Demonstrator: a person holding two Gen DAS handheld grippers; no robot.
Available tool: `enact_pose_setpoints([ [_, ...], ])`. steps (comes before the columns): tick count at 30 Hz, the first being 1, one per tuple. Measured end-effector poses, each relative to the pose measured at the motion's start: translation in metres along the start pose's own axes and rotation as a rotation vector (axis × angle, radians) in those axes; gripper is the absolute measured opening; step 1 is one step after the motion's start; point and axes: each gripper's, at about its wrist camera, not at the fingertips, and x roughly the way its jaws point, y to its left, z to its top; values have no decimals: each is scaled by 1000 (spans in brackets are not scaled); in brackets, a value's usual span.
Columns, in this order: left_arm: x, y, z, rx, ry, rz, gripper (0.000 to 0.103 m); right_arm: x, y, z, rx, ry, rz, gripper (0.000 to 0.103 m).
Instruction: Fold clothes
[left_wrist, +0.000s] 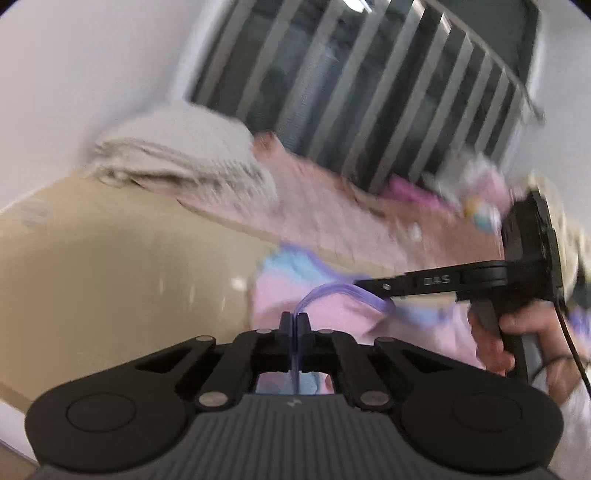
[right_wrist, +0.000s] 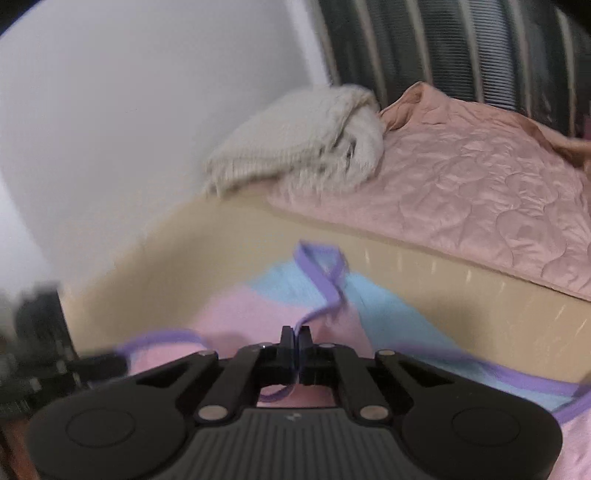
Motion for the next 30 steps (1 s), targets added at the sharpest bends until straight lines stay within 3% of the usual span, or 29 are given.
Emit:
enact_pose_setpoints([
  [2,-12,17,1,-107,-99,22,1,-6,8,26,63,-69,82,2],
  [4,-22,34,1,-211,-183,60,1,3,24,54,52,-75,152,2],
  [7,-31,55,-12,-371,-277,179,1,47,57,89,-5,-32,215,2],
  [10,-31,66,-27,-462,-299,314,2,106,102,115,-63,-19,225,7],
  [11,-31,68,-31,-485,-286,350,3,126,116,117,-107,-10,246,16],
  [12,-31,70,-34,-510,-275,389,7,140,125,118,-143,18,251,42],
  [13,-33,70,-35,-509,-279,412,10,149,130,118,-165,49,228,52],
  [14,-37,70,-35,-498,-290,427,12,150,132,117,-169,65,198,54],
  [16,-43,65,-33,-447,-308,442,34,131,121,114,-174,49,171,54],
  [18,-42,50,-23,-324,-294,385,36,107,109,107,-202,34,102,55],
  [20,-28,35,-15,-185,-204,325,39,80,91,94,-237,45,-18,56],
  [22,-10,24,-9,-78,-105,269,39,58,70,73,-221,84,-69,56],
  [26,20,31,-7,-57,65,268,38,26,37,25,-177,127,-117,55],
  [30,4,33,-10,20,105,285,39,28,32,-2,-162,161,-120,55],
])
